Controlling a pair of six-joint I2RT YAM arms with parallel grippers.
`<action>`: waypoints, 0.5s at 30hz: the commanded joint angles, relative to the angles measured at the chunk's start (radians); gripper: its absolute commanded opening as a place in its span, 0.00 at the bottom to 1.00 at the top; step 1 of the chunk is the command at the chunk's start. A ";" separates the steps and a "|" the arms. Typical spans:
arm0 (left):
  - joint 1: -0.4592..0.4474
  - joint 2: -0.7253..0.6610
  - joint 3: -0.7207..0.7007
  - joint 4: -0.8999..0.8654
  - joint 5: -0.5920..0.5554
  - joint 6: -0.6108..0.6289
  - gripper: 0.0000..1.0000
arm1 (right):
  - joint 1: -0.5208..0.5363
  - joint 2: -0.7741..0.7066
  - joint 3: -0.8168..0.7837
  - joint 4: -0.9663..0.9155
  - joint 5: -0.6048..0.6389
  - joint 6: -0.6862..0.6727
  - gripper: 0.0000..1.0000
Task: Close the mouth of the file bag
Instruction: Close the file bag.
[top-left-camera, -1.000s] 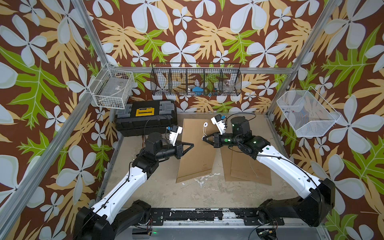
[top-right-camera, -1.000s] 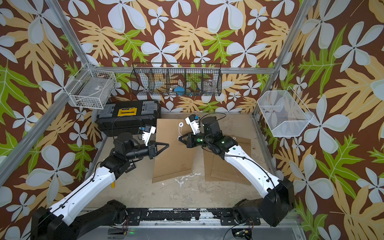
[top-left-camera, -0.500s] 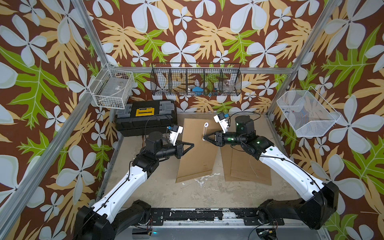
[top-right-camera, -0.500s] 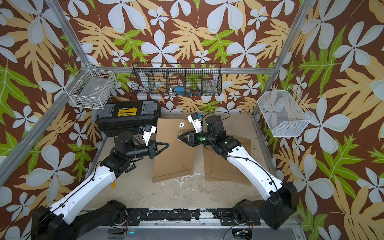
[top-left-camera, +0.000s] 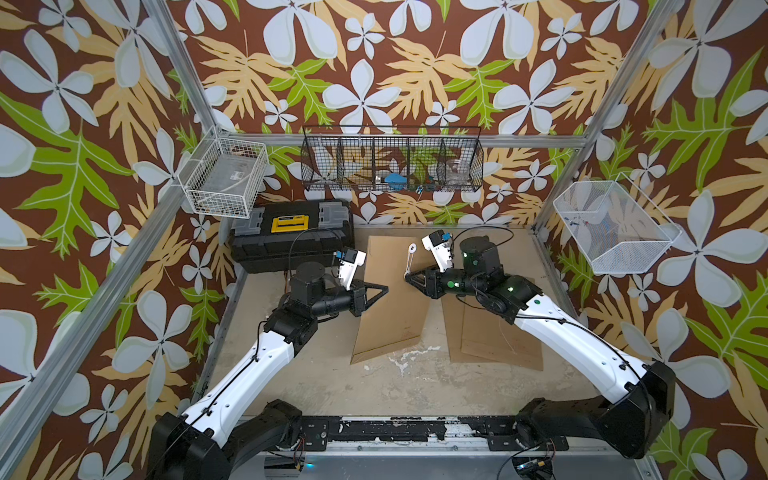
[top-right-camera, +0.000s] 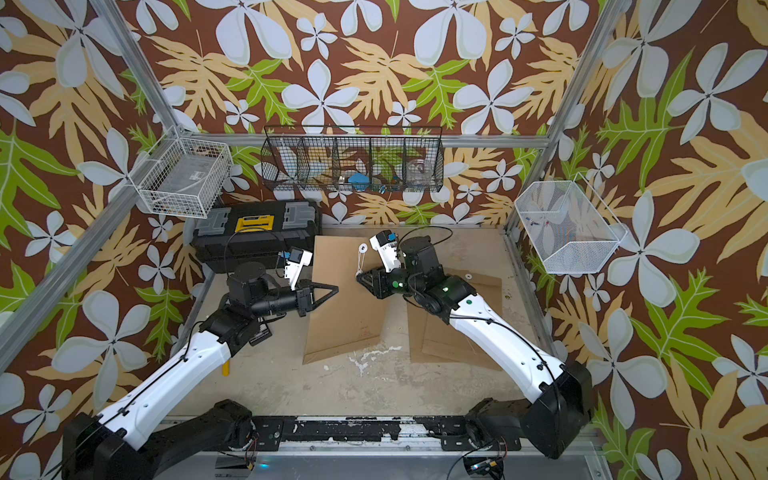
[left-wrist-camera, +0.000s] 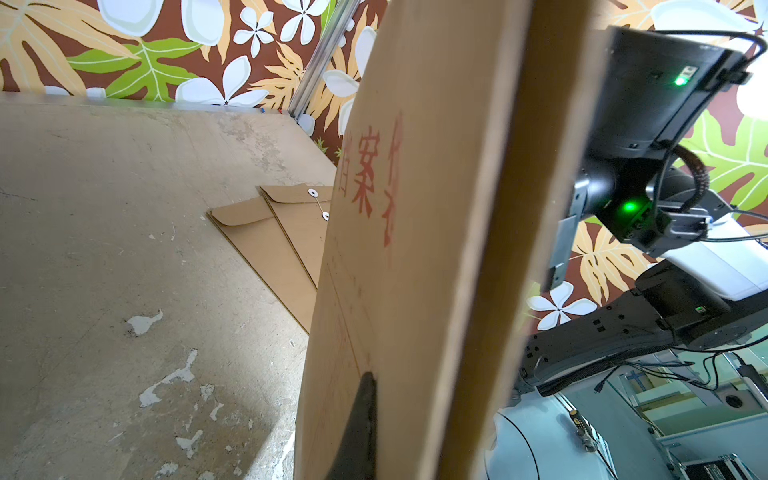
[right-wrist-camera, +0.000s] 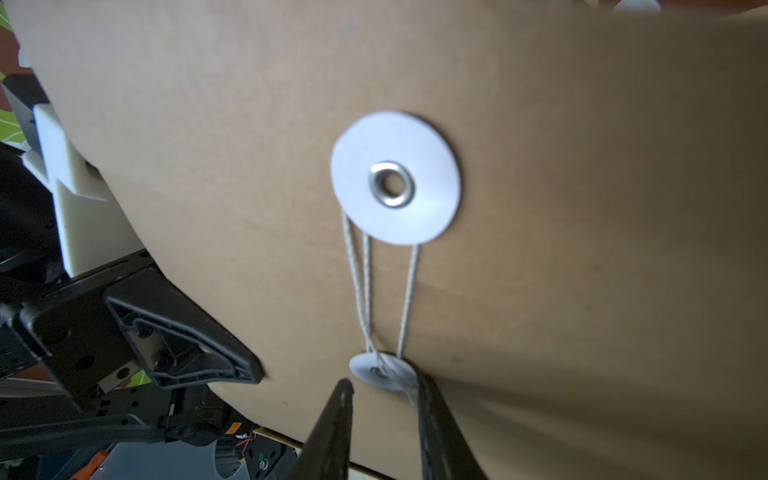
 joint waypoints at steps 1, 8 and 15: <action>0.000 -0.002 0.010 0.031 0.028 -0.001 0.00 | 0.000 -0.008 0.014 -0.017 0.117 -0.075 0.30; 0.000 0.004 0.015 0.033 0.042 -0.007 0.00 | 0.043 0.026 0.050 -0.031 0.181 -0.137 0.33; 0.000 0.003 0.016 0.033 0.047 -0.010 0.00 | 0.052 0.047 0.043 0.001 0.169 -0.124 0.28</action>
